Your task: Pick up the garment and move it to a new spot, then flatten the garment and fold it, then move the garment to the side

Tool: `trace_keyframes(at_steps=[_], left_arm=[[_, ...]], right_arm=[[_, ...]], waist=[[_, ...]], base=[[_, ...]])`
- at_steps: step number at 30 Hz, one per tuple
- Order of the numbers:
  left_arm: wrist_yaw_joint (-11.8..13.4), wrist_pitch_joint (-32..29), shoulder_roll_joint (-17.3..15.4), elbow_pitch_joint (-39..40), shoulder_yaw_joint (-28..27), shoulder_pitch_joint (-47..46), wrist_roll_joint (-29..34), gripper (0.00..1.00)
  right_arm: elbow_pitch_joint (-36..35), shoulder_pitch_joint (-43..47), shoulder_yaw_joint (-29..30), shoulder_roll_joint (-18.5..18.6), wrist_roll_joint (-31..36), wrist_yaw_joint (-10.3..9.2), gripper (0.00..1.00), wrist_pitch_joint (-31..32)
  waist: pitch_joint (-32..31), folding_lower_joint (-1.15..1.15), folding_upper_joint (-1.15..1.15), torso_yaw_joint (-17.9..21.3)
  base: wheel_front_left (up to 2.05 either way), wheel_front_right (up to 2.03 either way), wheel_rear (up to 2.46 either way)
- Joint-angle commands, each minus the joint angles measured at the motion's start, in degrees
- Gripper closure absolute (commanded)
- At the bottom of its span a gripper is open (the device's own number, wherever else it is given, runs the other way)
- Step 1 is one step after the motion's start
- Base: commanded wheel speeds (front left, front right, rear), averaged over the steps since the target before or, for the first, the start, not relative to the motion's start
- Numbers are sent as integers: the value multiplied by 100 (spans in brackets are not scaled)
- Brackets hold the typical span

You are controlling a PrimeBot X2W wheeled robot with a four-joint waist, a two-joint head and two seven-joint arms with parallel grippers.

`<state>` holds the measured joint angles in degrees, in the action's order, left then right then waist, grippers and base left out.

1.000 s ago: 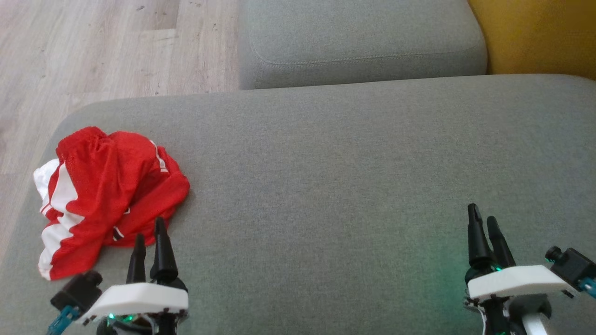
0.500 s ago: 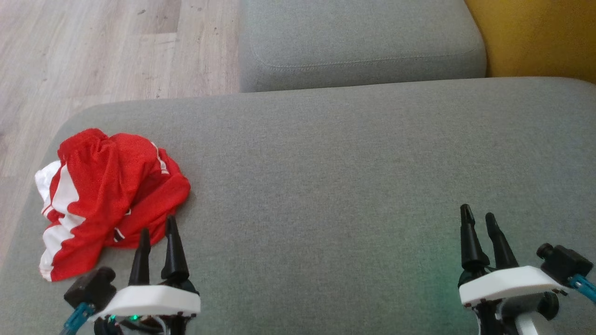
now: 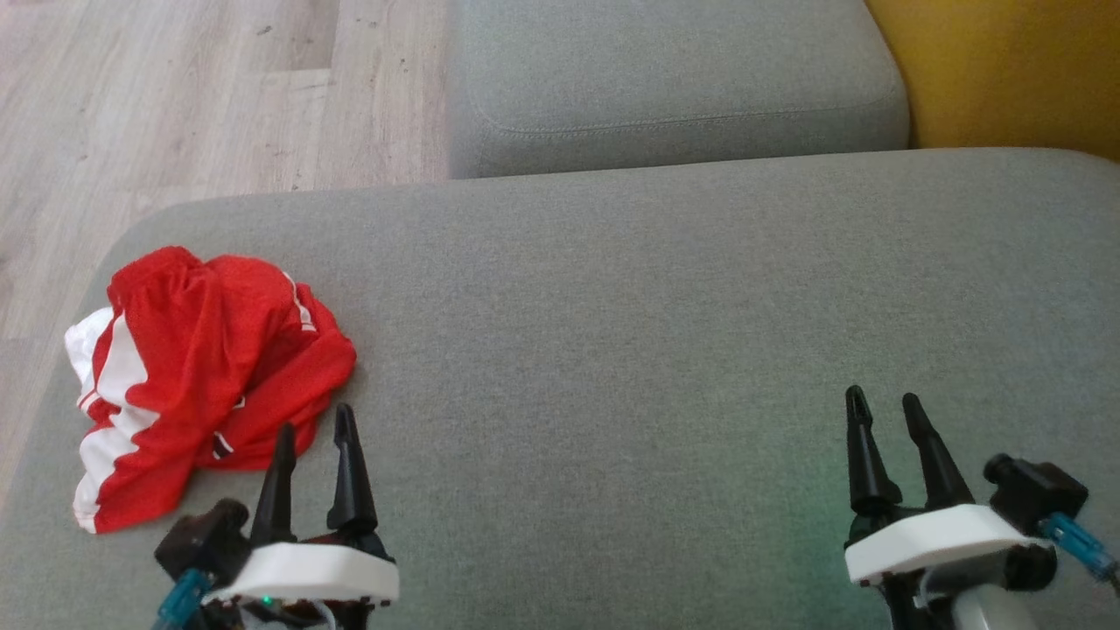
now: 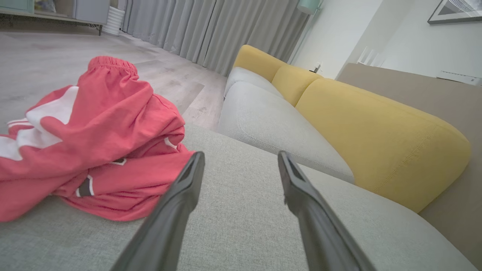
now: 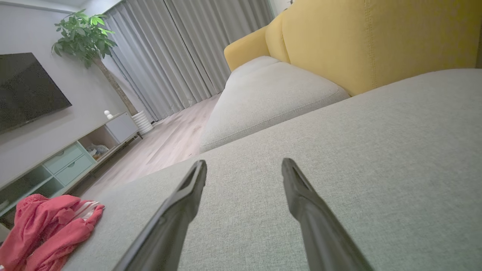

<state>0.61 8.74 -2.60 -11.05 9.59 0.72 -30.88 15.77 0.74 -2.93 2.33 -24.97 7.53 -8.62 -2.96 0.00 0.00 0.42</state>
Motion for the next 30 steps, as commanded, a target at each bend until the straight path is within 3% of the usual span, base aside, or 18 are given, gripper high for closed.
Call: trace_keyframes(at_steps=[1, 18, 30], left_arm=[[60, 105, -22, 159, -53, -122, 219, 0], [285, 378, -25, 75, 99, -86, 1316, 0], [321, 599, -28, -59, 117, -11, 1683, 0]], right_arm=[[-200, -121, -143, 43, 236, -3, 0, -121], [-191, -89, -293, 49, 1334, -4, 0, -392], [-184, 13, -309, 54, 2067, -4, 0, -611]], waist=[[-4, 0, 0, 4], [-65, 0, 0, 62], [-192, 0, 0, 152]], base=[[0, 0, 0], [0, 0, 0], [0, 0, 0]])
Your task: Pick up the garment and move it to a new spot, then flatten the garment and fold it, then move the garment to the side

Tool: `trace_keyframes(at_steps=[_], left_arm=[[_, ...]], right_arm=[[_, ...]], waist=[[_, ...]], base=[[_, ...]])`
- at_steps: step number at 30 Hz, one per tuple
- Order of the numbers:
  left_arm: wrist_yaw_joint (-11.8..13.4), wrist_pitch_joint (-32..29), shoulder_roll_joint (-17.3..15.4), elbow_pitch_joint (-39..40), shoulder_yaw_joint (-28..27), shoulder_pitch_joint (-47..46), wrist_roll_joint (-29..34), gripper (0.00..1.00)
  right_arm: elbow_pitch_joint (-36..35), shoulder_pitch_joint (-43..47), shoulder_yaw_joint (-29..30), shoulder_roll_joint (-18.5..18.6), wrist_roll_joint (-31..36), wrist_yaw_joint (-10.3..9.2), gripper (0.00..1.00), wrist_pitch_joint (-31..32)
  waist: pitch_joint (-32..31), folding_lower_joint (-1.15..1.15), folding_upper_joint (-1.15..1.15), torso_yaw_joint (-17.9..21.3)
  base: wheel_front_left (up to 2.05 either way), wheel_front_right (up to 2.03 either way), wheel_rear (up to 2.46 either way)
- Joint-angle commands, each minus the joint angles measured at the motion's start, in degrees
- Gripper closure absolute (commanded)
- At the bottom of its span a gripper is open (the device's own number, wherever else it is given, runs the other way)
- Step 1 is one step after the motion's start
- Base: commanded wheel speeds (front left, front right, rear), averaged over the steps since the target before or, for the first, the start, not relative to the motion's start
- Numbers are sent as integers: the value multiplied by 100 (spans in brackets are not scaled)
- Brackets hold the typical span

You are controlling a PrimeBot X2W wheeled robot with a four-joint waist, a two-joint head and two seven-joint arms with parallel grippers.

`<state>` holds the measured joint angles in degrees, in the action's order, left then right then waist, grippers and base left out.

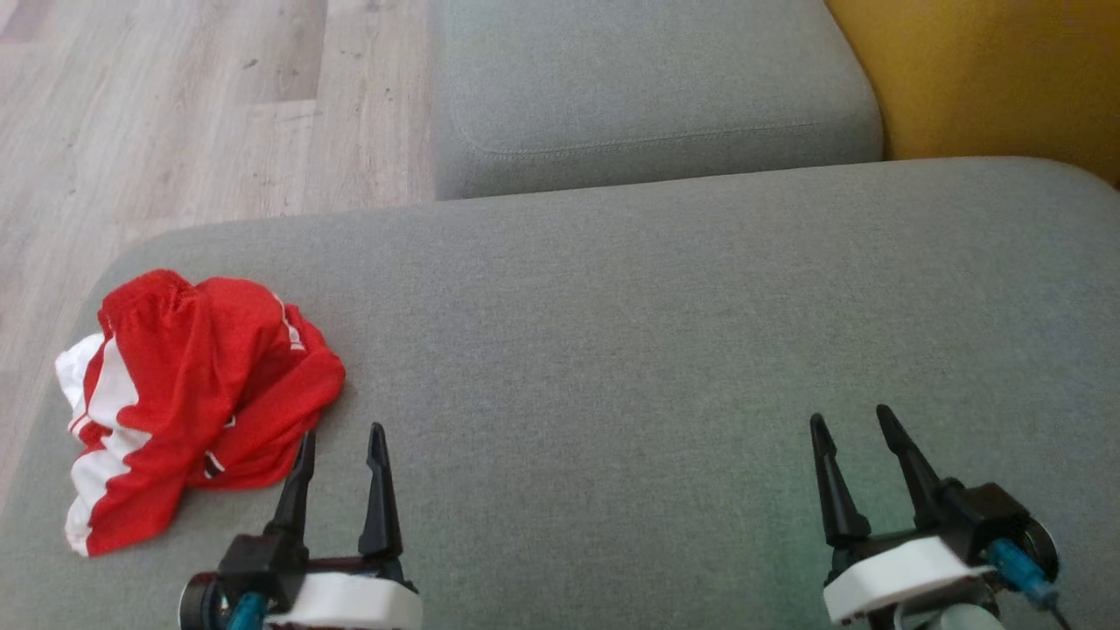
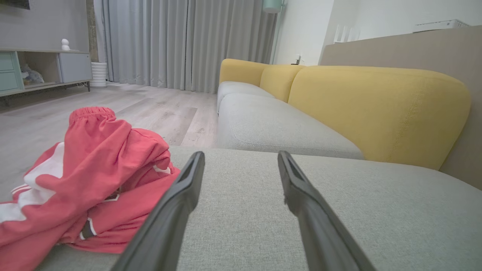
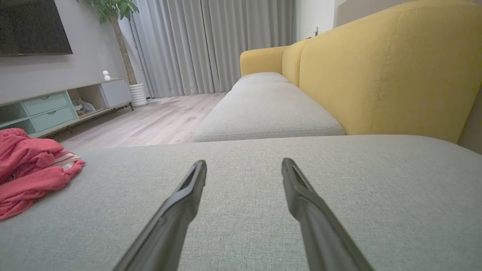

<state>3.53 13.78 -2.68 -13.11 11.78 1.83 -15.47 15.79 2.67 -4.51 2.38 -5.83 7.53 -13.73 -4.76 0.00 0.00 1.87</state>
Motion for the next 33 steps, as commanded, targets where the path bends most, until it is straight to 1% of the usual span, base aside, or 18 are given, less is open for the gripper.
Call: trace_keyframes(at_steps=[1, 11, 22, 27, 33], left_arm=[[33, 111, -20, 142, -96, -115, 188, 0], [-23, 122, -20, -124, -97, -113, -15, 0], [-9, 122, -20, -196, -100, -176, 55, 0], [76, 122, -20, -152, -134, -228, 241, 0], [168, 122, -20, -89, -296, -248, 491, 0]], right_arm=[[-187, -171, -158, 50, 223, -4, 0, -117], [-210, -131, -94, 50, 258, -4, 0, -127], [-236, -115, -38, 50, 264, -4, 0, -127], [-242, -97, -12, 50, 333, -4, 0, -127], [-244, -99, 71, 50, 332, -4, 0, -127]], waist=[[-22, 0, 0, 13], [-42, 0, 0, 13], [1, 0, 0, -96], [51, 0, 0, -392], [142, 0, 0, -1061]], base=[[0, 0, 0], [0, 0, 0], [0, 0, 0], [0, 0, 0], [0, 0, 0]])
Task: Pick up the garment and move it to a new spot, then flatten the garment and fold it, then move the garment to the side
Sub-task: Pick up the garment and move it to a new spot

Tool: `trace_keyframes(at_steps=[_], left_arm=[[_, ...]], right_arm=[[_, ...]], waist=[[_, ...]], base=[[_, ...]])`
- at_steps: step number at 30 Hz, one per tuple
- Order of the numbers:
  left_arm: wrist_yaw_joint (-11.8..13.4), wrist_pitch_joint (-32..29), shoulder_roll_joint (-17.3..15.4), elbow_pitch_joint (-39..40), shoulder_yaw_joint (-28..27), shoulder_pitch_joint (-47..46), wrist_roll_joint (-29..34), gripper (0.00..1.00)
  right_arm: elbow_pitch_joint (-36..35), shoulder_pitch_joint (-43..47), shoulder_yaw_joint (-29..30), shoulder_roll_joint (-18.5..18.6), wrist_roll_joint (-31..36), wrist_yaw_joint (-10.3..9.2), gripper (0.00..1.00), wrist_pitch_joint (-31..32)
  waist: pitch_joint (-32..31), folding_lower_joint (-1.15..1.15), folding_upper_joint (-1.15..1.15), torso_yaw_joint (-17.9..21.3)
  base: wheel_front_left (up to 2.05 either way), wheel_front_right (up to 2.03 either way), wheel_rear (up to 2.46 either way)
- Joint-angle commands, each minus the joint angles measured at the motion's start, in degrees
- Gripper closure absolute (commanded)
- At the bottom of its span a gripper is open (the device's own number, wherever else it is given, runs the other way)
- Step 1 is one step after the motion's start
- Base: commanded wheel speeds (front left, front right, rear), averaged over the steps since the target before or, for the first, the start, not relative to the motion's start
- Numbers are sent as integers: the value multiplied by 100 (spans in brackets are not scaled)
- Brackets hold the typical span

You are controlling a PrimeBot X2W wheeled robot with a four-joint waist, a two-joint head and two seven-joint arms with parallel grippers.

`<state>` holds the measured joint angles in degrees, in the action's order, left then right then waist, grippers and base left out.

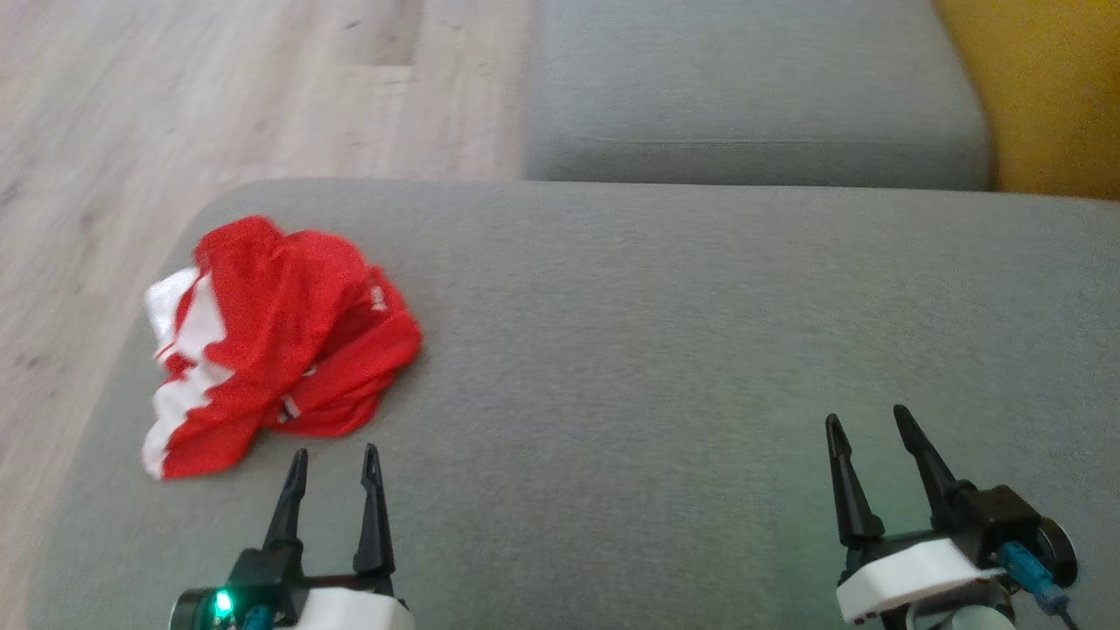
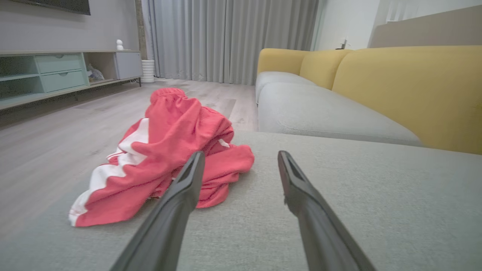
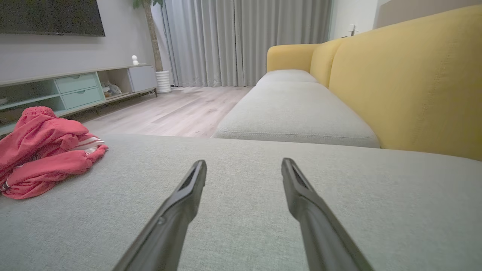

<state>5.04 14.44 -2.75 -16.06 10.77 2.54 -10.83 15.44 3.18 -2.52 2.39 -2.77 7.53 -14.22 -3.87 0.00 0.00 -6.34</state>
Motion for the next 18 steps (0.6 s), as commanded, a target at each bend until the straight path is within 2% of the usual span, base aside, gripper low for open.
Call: trace_keyframes(at_steps=[1, 10, 14, 18], left_arm=[[20, 56, -12, 216, -229, -314, 67, 0], [-64, 56, -39, 404, -662, -269, 456, 0], [-148, 56, -127, 578, -806, -445, 627, 0], [-251, 56, -256, 765, -972, -1083, 689, 0]], right_arm=[[-210, -148, -111, 49, 17, -4, 0, -78], [-236, -174, 28, 49, 53, -4, 0, -78], [-276, -197, 117, 49, 207, -4, 0, -78], [-344, -324, 216, 49, 470, -4, 0, -78]], waist=[[65, 0, 0, -379], [221, 0, 0, -1329], [391, 0, 0, -1502], [816, 0, 0, -1510]], base=[[0, 0, 0], [0, 0, 0], [0, 0, 0], [0, 0, 0]])
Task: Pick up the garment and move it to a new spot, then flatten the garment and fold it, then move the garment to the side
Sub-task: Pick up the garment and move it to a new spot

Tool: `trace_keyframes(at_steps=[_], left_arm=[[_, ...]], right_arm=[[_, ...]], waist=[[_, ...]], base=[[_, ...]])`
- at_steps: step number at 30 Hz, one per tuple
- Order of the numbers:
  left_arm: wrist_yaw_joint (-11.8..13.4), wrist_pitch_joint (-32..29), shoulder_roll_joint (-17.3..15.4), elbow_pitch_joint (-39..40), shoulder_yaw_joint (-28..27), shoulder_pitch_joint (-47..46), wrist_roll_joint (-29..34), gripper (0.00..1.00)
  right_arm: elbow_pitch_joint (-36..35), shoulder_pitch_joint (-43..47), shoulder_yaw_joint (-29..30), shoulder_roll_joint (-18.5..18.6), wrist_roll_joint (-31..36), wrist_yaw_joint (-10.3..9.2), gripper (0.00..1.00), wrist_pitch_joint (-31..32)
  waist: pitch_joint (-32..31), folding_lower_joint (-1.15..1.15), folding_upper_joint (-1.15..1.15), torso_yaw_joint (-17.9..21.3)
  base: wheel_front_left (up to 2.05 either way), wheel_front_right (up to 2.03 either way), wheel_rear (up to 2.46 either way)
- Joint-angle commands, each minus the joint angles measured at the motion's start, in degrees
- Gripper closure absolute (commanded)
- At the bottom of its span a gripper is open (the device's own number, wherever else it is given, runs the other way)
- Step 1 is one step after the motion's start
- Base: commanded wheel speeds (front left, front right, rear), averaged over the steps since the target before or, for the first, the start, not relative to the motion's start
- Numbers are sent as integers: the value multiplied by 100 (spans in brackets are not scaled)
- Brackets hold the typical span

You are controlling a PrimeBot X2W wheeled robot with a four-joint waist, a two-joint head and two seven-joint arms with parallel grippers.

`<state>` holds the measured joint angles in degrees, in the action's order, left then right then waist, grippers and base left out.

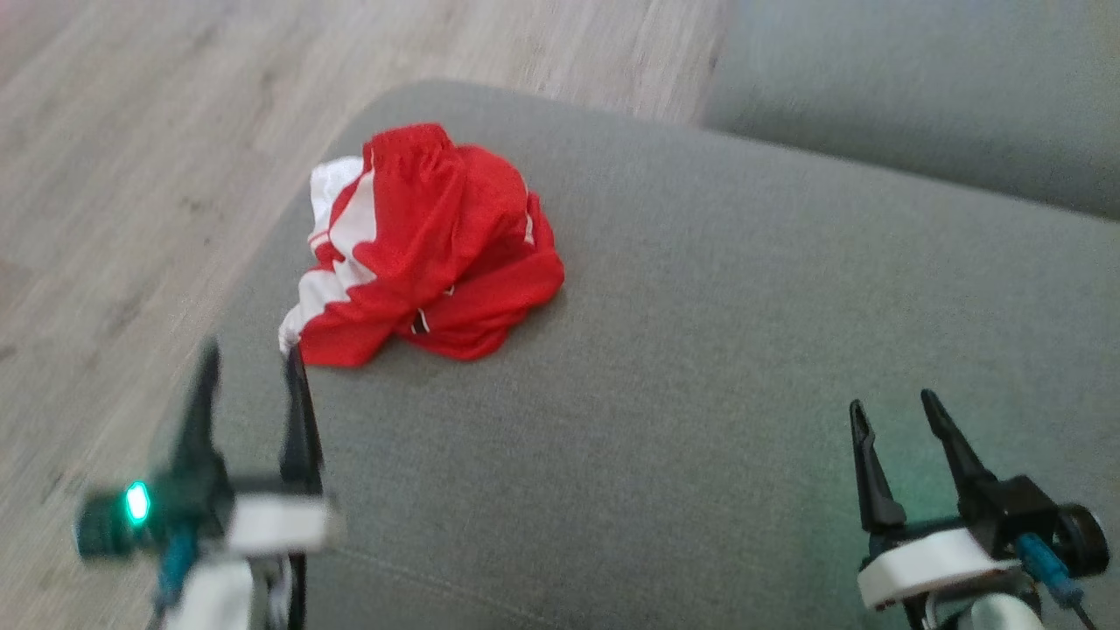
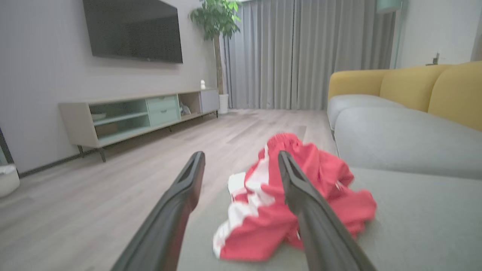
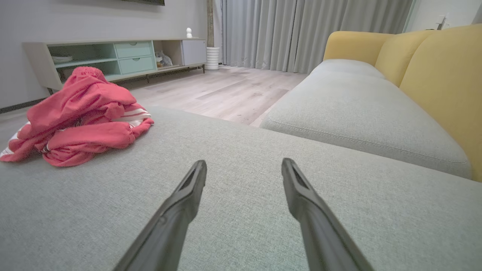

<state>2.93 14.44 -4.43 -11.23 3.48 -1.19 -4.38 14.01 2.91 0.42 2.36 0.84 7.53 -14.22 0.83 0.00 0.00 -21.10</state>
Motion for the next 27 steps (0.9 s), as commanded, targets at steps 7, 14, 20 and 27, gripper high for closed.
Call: trace_keyframes(at_steps=[7, 14, 20, 27], left_arm=[[-493, -106, -434, -925, -126, -3004, 137, 0], [-700, -951, -645, -2566, -80, -4914, 70, 0], [-843, -1890, -707, -4035, -164, -5653, -250, 0], [-896, -1304, -733, -4706, -142, -6012, -368, 100]], right_arm=[[-507, -799, 93, 187, 706, -4, 0, -78], [-716, -1175, 130, 491, 775, -4, 0, -78], [-802, -1353, 142, 579, 771, -4, 0, -78], [-774, -1448, 122, 526, 765, -4, 0, -78]], waist=[[1489, 0, 0, 155], [2247, 0, 0, 451], [2668, 0, 0, 697], [2674, 0, 0, 772]], base=[[0, 0, 0], [0, 0, 0], [0, 0, 0], [0, 0, 0]])
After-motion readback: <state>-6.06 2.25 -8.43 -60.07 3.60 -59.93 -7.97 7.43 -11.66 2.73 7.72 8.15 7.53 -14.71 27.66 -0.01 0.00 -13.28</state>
